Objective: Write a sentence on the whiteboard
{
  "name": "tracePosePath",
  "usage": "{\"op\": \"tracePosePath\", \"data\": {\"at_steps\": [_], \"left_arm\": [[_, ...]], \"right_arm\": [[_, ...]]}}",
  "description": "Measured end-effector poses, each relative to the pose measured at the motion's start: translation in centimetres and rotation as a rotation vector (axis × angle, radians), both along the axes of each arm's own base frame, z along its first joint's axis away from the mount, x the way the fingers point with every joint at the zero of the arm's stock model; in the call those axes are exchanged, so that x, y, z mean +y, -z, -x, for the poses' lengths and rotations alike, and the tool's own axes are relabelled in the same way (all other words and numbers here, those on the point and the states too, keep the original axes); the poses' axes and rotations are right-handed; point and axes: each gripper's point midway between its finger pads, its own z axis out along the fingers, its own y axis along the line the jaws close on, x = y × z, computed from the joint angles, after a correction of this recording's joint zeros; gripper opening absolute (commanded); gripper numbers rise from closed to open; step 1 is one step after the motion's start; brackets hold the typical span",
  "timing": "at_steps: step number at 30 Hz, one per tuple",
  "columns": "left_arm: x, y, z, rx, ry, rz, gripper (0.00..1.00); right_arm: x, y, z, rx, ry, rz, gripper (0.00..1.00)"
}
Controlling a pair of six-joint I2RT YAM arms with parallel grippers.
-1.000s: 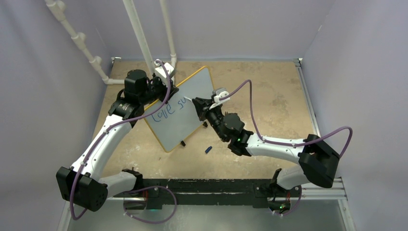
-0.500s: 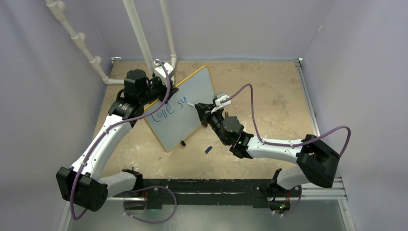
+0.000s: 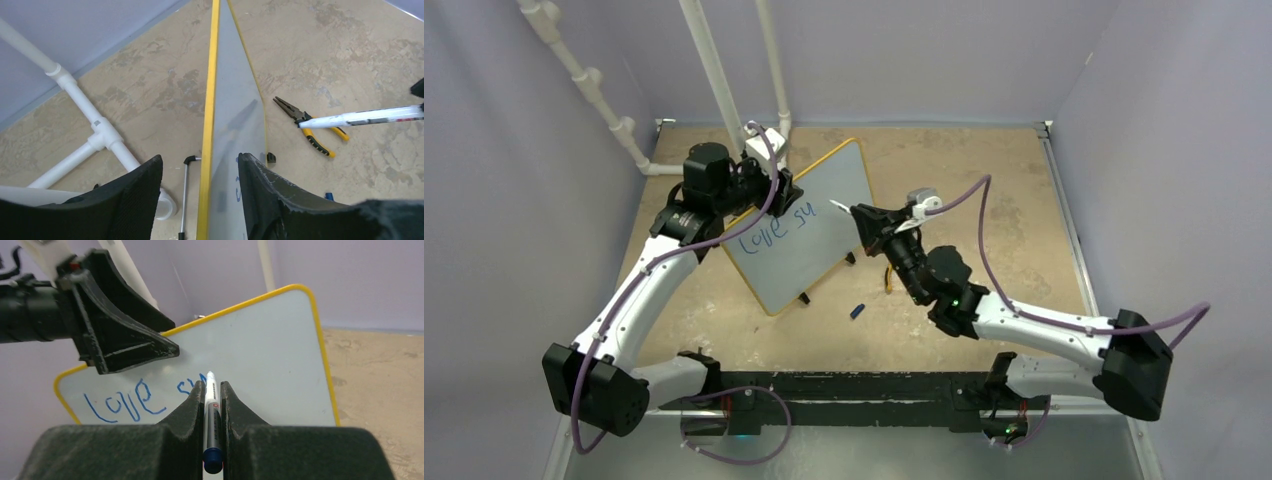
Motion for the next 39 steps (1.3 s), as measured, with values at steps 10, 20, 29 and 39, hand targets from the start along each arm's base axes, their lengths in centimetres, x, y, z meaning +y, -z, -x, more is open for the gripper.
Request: {"op": "tracePosePath", "data": {"at_steps": [10, 20, 29, 39], "left_arm": [[-1.7, -0.4, -1.9, 0.058, 0.031, 0.049, 0.49], [-2.9, 0.8, -2.0, 0.141, 0.077, 0.067, 0.13], [-4.2, 0.4, 0.2, 0.172, 0.179, 0.129, 0.0], [-5.7, -0.4, 3.3, 0.154, 0.375, 0.164, 0.0]], "right_arm": [[-3.4, -0.8, 1.8, -0.006, 0.012, -0.009, 0.0], [-6.3, -0.3, 2.9, 0.027, 0.048, -0.012, 0.0], [-8.5, -1.2, 4.2, 0.033, 0.05, -0.033, 0.0], [-8.0, -1.6, 5.9, 0.014, -0.058, -0.018, 0.0]]}}
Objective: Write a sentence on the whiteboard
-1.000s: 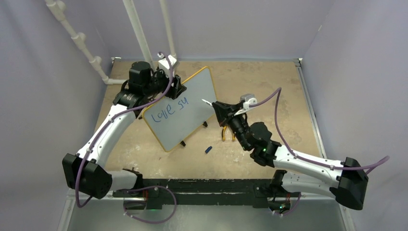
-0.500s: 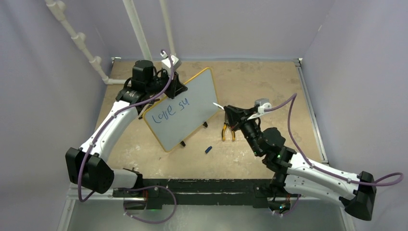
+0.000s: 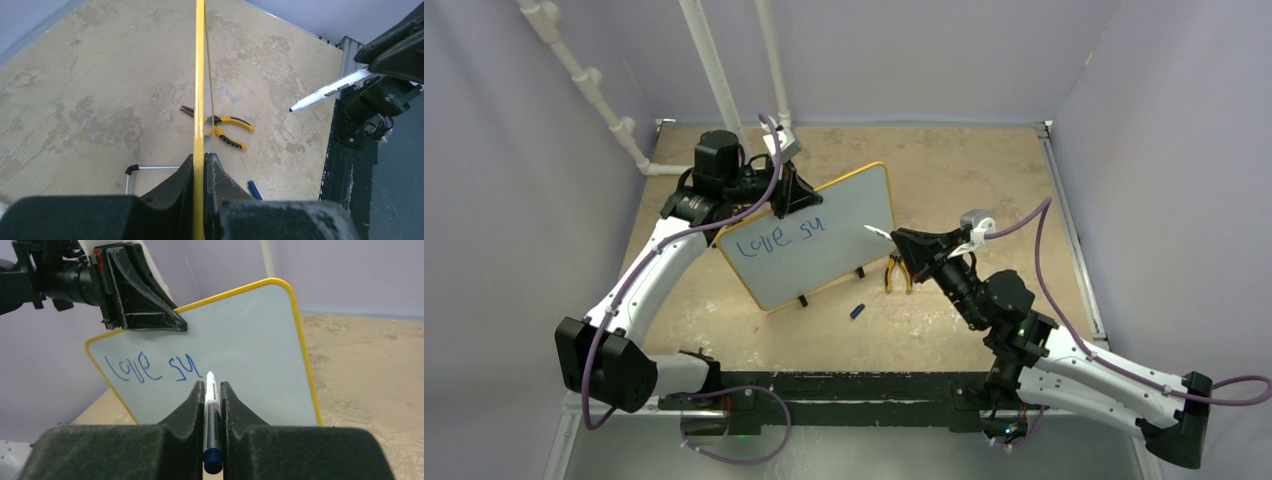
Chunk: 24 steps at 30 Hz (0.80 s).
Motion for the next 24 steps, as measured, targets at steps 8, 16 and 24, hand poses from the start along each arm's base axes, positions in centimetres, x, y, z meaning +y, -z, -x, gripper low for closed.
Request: {"op": "tracePosePath", "data": {"at_steps": [8, 16, 24], "left_arm": [[-0.6, -0.3, 1.5, 0.011, 0.091, 0.027, 0.0], [-0.6, -0.2, 1.3, -0.003, 0.089, 0.016, 0.0], [-0.5, -0.1, 1.0, -0.014, 0.075, 0.01, 0.0]], "right_arm": [[1.5, 0.8, 0.8, 0.001, -0.088, 0.04, 0.0], [3.2, 1.8, 0.5, 0.007, -0.124, 0.066, 0.0], [4.3, 1.3, -0.3, -0.026, -0.12, 0.011, 0.0]]}}
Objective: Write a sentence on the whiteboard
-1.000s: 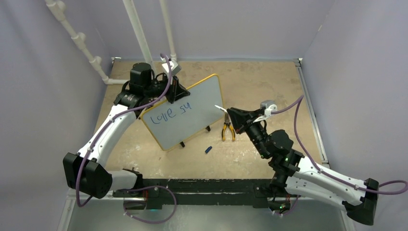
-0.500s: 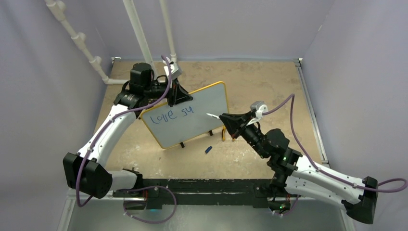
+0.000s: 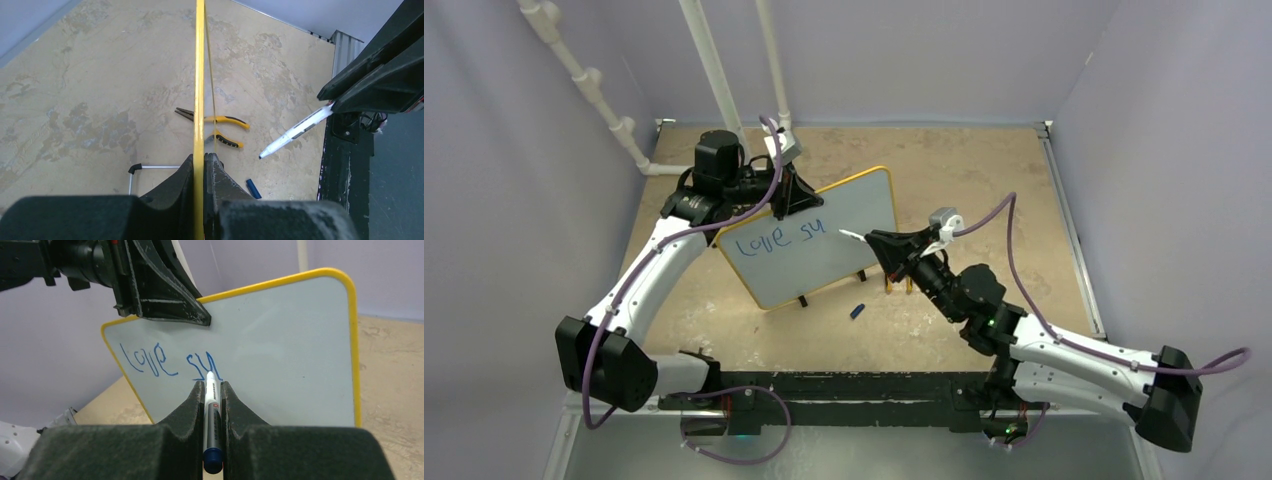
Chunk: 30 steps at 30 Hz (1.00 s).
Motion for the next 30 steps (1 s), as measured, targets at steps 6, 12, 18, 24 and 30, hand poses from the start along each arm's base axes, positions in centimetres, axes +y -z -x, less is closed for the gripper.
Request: {"op": "tracePosePath", "data": {"at_steps": [6, 12, 18, 24, 30], "left_arm": [[0.2, 0.1, -0.4, -0.001, -0.01, -0.002, 0.0], [0.2, 0.1, -0.4, -0.002, -0.012, -0.001, 0.0], [0.3, 0.1, -0.5, -0.002, -0.013, 0.0, 0.0], [0.3, 0.1, -0.5, -0.003, -0.013, 0.0, 0.0], [0.3, 0.1, -0.5, -0.003, -0.013, 0.001, 0.0]], "right_arm": [[1.1, 2.6, -0.7, 0.01, -0.001, 0.044, 0.0], [1.8, 3.1, -1.3, -0.012, 0.007, 0.063, 0.0], [2.7, 3.3, -1.9, -0.034, 0.01, 0.07, 0.0], [3.5, 1.9, -2.5, -0.071, 0.016, 0.043, 0.0], [4.2, 1.2, -3.0, -0.093, 0.021, 0.032, 0.0]]}}
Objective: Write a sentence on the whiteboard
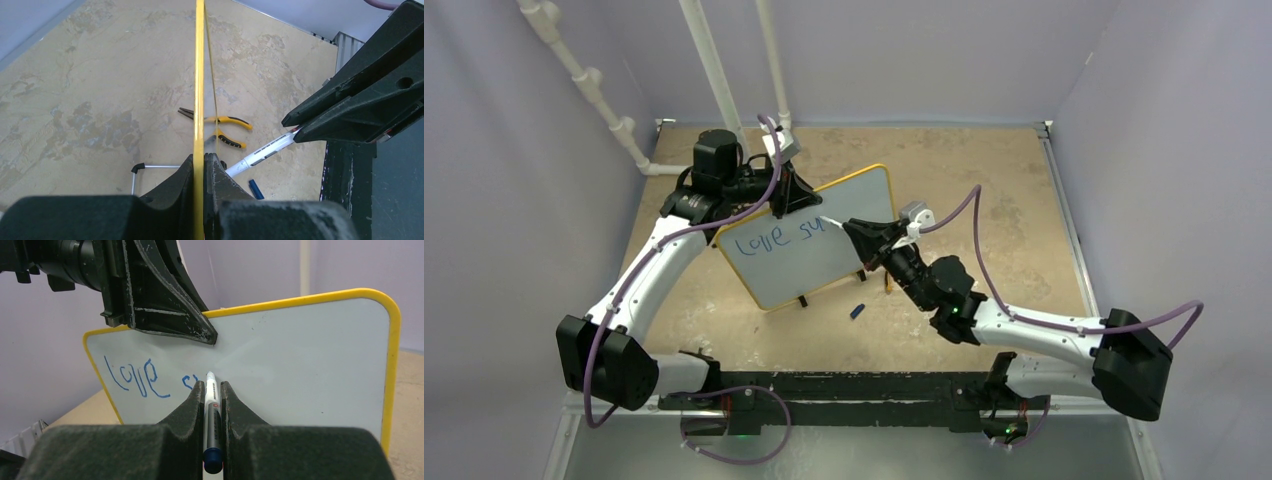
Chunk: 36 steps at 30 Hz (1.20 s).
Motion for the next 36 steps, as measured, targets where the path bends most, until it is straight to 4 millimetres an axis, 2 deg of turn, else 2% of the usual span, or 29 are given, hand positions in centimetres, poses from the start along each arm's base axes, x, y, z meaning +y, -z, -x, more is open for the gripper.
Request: {"op": "tracePosePath", "data": {"at_steps": [8, 21, 32, 36], "left_arm": [[0.1, 0.0, 0.0, 0.0, 0.0, 0.001, 0.0], [0.3, 0.0, -0.2, 0.002, -0.008, 0.001, 0.0], [0.4, 0.1, -0.4, 0.002, -0.013, 0.002, 0.0], [0.5, 0.1, -0.4, 0.003, -0.014, 0.002, 0.0]], "right_arm": [[0.5, 0.1, -0.4, -0.001, 0.007, 0.006, 0.0], [-0.2, 0.5, -1.0, 0.02, 0.053, 0.006, 0.0], [-0.1, 2.3, -0.9, 0.081, 0.047, 0.032, 0.0], [0.0, 2.4, -0.9, 0.085, 0.046, 0.028, 0.0]]}}
